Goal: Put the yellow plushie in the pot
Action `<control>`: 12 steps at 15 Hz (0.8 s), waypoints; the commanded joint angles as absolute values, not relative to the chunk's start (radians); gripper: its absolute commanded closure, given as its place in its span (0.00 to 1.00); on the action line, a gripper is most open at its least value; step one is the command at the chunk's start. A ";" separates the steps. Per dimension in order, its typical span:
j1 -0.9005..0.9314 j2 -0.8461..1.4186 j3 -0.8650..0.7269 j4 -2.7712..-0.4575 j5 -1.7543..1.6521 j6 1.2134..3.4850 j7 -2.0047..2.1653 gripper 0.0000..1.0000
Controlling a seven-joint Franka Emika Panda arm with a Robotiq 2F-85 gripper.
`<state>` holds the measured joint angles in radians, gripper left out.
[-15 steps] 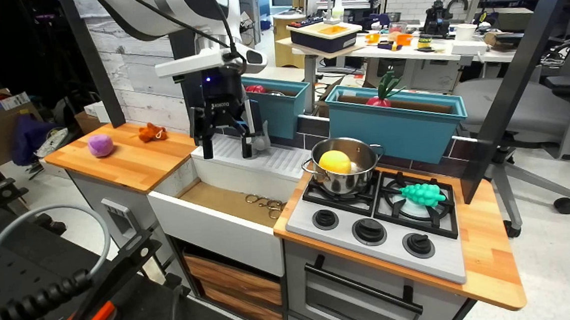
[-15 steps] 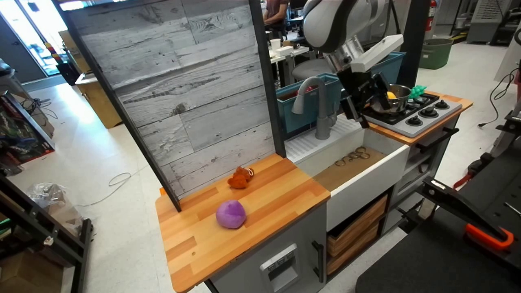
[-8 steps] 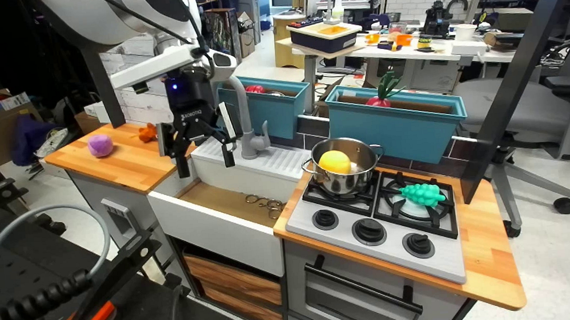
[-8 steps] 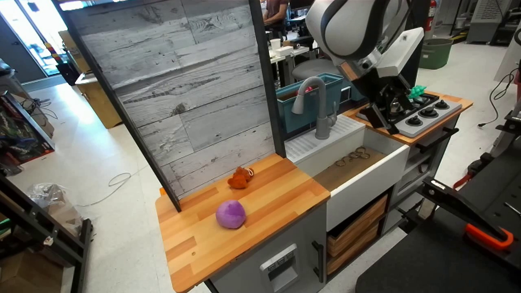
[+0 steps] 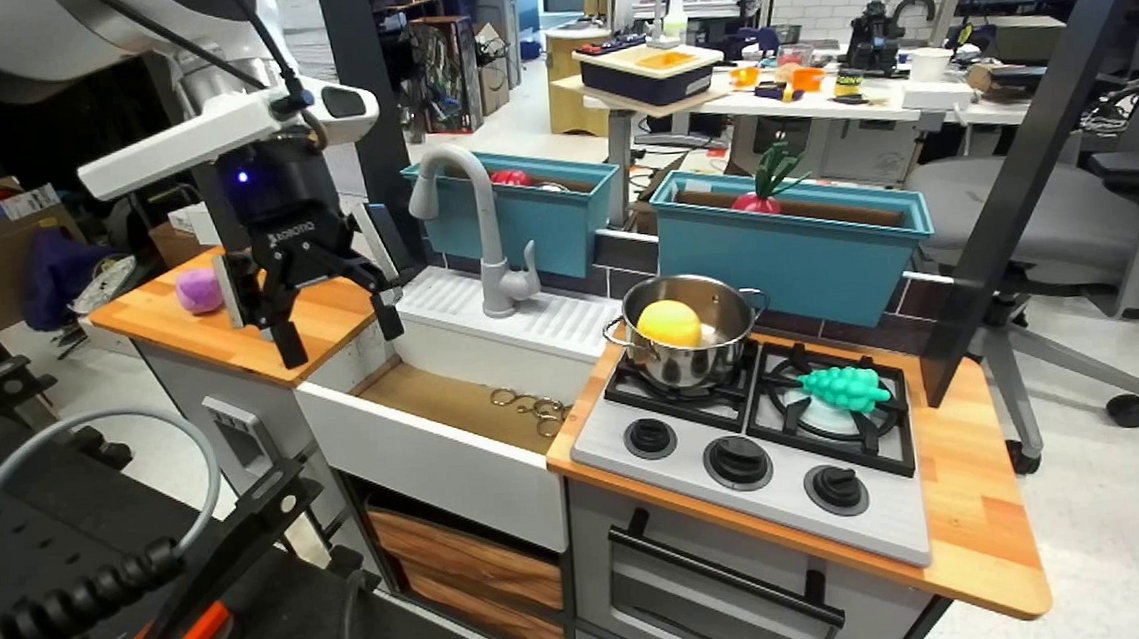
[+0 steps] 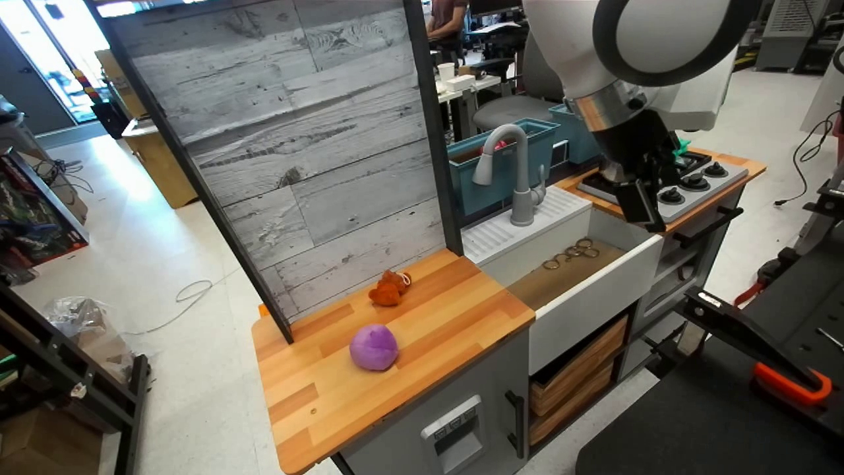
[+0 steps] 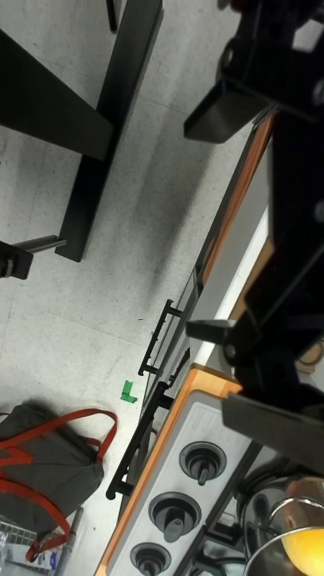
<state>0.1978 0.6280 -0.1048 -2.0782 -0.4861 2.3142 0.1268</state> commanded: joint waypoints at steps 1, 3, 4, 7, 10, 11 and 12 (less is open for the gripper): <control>0.189 0.613 -0.095 -2.092 -0.491 2.313 0.131 0.00; 0.189 0.599 -0.093 -2.104 -0.491 2.313 0.131 0.00; 0.189 0.599 -0.093 -2.104 -0.491 2.313 0.131 0.00; 0.189 0.599 -0.093 -2.106 -0.491 2.314 0.131 0.00; 0.189 0.599 -0.093 -2.107 -0.491 2.314 0.131 0.00; 0.189 0.599 -0.093 -2.107 -0.491 2.314 0.131 0.00; 0.189 0.599 -0.093 -2.107 -0.491 2.314 0.131 0.00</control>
